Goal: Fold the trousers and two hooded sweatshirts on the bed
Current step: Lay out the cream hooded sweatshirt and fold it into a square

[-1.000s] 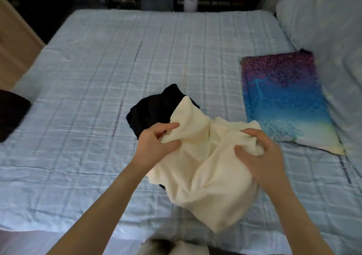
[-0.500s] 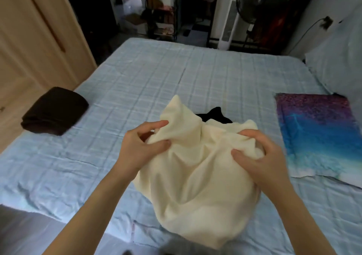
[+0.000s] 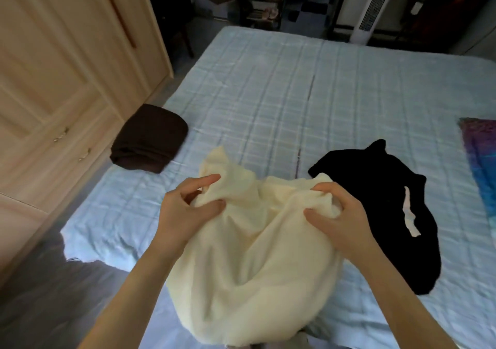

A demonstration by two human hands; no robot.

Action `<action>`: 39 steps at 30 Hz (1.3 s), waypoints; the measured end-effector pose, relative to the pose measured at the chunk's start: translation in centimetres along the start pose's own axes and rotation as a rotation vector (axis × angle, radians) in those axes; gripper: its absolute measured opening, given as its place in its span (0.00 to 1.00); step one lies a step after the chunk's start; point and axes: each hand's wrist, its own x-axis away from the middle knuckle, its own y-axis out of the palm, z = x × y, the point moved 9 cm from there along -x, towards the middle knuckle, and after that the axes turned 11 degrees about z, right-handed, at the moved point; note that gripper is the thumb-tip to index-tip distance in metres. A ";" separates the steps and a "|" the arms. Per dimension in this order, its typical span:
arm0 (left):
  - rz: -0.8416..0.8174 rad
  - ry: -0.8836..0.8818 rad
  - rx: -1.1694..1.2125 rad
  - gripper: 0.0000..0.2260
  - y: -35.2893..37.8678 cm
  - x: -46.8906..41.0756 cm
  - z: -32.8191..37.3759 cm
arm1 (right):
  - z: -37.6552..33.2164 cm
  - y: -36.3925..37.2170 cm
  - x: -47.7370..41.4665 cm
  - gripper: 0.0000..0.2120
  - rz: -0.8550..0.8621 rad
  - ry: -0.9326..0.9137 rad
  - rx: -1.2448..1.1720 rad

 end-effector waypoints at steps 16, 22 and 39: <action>0.102 -0.066 -0.384 0.21 -4.1 -16.3 -14.9 | 7.1 15.3 -11.7 0.19 -0.115 -0.100 0.230; -0.459 -0.125 -1.080 0.29 0.3 -22.4 -26.6 | 23.4 23.2 -8.4 0.29 -0.390 0.317 0.559; -0.849 0.088 -0.709 0.30 23.1 -30.4 -33.0 | 31.6 24.9 -15.3 0.20 0.074 0.799 0.042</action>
